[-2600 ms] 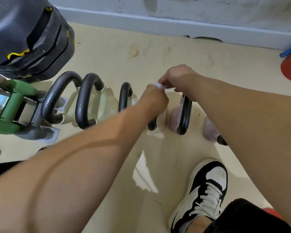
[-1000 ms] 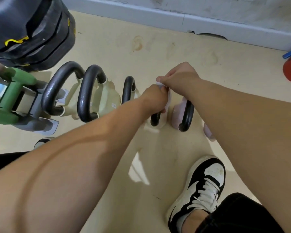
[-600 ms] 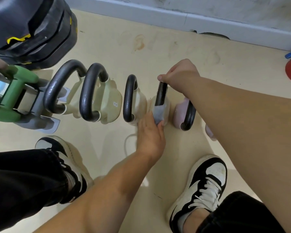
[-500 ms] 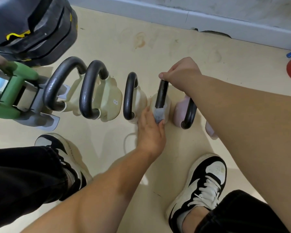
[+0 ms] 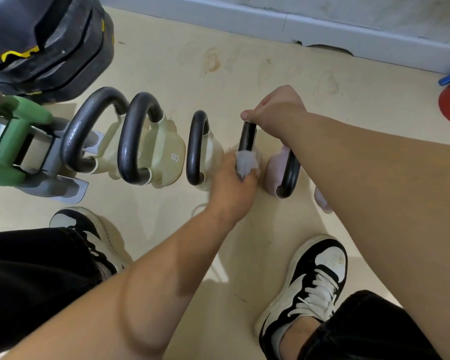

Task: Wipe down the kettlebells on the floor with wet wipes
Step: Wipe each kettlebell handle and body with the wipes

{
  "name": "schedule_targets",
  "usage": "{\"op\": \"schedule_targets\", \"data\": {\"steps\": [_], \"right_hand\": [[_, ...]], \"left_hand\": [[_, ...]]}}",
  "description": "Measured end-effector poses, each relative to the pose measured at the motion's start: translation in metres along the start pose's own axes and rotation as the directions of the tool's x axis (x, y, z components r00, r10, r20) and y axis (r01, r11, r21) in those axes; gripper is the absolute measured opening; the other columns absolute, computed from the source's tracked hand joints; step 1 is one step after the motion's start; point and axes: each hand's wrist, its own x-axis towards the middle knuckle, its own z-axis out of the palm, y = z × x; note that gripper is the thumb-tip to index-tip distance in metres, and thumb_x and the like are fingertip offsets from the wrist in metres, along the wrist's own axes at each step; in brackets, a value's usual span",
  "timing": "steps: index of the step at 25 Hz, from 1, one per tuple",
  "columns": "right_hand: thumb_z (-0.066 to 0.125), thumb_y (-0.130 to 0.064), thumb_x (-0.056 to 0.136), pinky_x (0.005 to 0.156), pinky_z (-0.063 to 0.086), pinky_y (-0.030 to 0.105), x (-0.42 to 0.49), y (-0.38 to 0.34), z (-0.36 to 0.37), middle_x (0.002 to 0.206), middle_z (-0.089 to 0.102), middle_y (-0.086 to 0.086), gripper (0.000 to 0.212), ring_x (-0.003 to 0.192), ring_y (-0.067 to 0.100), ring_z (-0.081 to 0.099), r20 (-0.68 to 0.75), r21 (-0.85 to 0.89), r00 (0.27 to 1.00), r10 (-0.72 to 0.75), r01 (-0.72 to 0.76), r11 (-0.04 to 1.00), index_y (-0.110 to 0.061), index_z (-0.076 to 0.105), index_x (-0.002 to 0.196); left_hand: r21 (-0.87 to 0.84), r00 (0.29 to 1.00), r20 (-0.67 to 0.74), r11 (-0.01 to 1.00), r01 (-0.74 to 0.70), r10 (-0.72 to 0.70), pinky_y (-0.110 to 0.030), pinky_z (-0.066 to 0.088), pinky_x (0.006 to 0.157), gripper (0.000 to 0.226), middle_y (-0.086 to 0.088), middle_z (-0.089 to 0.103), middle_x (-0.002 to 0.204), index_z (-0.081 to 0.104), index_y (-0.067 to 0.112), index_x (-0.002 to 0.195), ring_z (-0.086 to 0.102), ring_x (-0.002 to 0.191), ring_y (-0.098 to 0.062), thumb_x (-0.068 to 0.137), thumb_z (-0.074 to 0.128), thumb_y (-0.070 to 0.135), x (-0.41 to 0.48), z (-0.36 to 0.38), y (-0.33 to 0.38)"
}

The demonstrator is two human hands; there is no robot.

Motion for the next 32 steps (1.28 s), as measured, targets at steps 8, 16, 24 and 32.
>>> {"op": "schedule_targets", "data": {"steps": [8,16,24,32], "right_hand": [[0.081,-0.041,0.079,0.086,0.057,0.032,-0.007,0.005,0.001,0.1,0.075,0.007,0.041,0.096,0.025,0.07,-0.011,0.03,1.0,-0.022,0.022,0.999,-0.008,0.076,0.101],[0.081,-0.042,0.078,0.087,0.057,0.033,-0.007,0.003,-0.001,0.101,0.073,0.007,0.04,0.098,0.026,0.068,-0.01,0.022,1.0,-0.021,0.021,1.0,-0.01,0.075,0.101],[0.078,-0.042,0.081,0.083,0.055,0.03,-0.01,0.005,0.0,0.099,0.074,0.007,0.04,0.096,0.025,0.067,-0.017,-0.014,0.999,-0.04,0.04,0.999,-0.008,0.075,0.102],[0.046,-0.013,0.096,0.098,0.054,0.041,-0.005,0.0,-0.021,0.122,0.07,0.02,0.018,0.106,0.03,0.07,0.201,0.259,0.972,0.117,-0.168,0.951,-0.005,0.06,0.102]], "left_hand": [[0.047,0.984,0.138,0.993,0.111,-0.117,-0.025,0.05,0.065,0.03,0.003,0.065,0.096,0.054,0.012,0.12,0.063,0.083,-0.011,0.101,0.056,0.035,0.025,-0.002,0.005],[0.199,0.998,0.025,0.979,0.053,-0.06,-0.019,0.05,0.069,0.028,0.0,0.061,0.103,0.049,0.012,0.122,0.059,0.084,-0.01,0.102,0.052,0.032,0.021,0.004,0.018],[0.199,0.999,0.016,0.979,-0.042,0.039,-0.011,0.038,0.066,0.022,0.012,0.052,0.098,0.043,0.017,0.123,0.055,0.089,-0.01,0.106,0.047,0.03,-0.002,0.003,0.001],[0.485,0.993,0.105,0.874,-0.012,-0.045,-0.028,0.036,0.073,0.026,-0.012,0.055,0.113,0.042,0.015,0.127,0.06,0.098,-0.028,0.103,0.033,0.011,0.085,0.01,0.065]]}}
